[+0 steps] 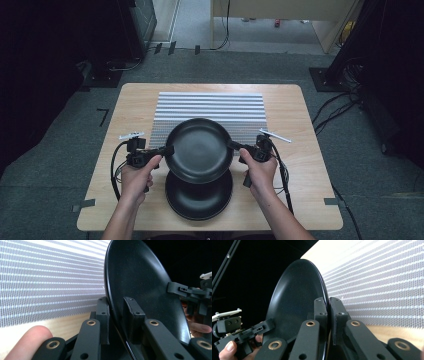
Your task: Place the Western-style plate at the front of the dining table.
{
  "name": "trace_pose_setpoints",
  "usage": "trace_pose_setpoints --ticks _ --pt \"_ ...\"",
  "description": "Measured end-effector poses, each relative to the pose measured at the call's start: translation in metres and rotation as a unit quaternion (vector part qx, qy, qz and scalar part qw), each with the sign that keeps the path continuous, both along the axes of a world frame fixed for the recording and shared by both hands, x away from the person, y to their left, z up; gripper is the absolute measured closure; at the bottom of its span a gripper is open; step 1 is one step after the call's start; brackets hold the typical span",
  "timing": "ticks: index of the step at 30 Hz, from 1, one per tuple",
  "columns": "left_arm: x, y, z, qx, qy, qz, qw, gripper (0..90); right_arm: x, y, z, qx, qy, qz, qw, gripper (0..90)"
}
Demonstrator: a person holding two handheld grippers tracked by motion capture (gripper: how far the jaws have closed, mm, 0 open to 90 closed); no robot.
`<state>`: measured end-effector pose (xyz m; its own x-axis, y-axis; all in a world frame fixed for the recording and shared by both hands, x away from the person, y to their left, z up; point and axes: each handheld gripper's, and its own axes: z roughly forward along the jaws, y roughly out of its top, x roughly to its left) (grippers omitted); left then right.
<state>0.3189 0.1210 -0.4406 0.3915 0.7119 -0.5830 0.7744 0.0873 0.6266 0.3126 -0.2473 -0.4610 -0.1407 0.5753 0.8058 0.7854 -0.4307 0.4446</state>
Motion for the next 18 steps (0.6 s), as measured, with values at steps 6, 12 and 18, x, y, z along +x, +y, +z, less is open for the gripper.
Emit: trace_pose_setpoints --ticks 6,12,18 --pt "0.02 -0.01 0.005 0.006 0.002 -0.003 1.0 75.7 0.015 -0.007 0.004 -0.006 -0.002 -0.008 0.9999 85.5" --pt "0.034 -0.017 0.007 0.014 0.005 -0.005 0.9999 75.6 0.031 -0.013 0.002 -0.009 0.004 -0.015 0.9998 85.5" --pt "0.048 -0.021 0.006 0.014 0.01 -0.004 0.9998 75.5 0.044 -0.015 0.002 -0.013 0.009 -0.02 0.9997 85.5"
